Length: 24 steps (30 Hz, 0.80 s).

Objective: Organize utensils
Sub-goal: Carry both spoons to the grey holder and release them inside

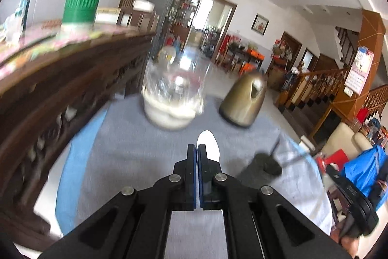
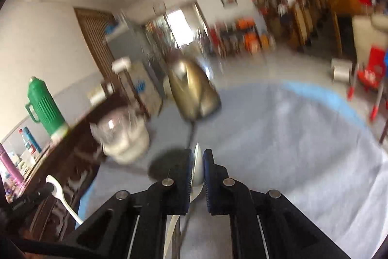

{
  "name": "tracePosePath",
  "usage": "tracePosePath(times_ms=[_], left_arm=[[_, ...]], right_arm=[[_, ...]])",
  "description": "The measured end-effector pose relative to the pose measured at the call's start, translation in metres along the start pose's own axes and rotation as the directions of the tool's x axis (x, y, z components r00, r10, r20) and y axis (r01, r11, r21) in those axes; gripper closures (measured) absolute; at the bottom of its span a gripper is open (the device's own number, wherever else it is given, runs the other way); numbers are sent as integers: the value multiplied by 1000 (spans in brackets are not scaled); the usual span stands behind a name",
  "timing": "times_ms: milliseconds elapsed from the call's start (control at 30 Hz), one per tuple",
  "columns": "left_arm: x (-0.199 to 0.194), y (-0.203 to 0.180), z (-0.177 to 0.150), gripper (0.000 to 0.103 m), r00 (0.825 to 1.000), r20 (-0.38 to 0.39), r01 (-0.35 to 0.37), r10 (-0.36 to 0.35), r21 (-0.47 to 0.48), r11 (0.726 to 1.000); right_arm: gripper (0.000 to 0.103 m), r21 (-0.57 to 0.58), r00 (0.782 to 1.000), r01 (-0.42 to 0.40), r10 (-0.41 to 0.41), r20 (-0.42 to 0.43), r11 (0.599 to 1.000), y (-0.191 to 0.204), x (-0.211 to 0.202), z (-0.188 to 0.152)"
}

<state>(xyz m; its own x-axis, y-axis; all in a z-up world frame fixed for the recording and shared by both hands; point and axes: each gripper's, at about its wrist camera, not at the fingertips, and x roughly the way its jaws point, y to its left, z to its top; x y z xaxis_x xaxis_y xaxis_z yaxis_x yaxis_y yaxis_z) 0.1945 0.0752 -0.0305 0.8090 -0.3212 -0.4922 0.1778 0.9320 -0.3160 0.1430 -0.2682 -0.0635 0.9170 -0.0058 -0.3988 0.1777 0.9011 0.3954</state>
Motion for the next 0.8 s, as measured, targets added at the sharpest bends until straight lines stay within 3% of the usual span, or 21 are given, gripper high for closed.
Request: tracePosePath(times_ms=[100,200,300,500,800], left_arm=[[17,-6,27,102,999,47,16,-17,18,1000],[38,-14,50,102,996,80,39,-43,59,998],[67,-26,67,102,992,68,99,-107,104,990],[123,-55,88,102,970,3,240,-244,176,955],[176,-91,69,102,908,-138,417,-395,239,877]], right_arm=[[94,-50,990,12,-5,141,999,22,-9,14],[94,-121,965,37,-4,262,992,47,-4,24],[94,-190,948,66,-2,319,980,69,13,28],[94,-258,942,114,-22,335,959,96,62,31],[94,-374,954,182,-71,291,910,101,115,10]])
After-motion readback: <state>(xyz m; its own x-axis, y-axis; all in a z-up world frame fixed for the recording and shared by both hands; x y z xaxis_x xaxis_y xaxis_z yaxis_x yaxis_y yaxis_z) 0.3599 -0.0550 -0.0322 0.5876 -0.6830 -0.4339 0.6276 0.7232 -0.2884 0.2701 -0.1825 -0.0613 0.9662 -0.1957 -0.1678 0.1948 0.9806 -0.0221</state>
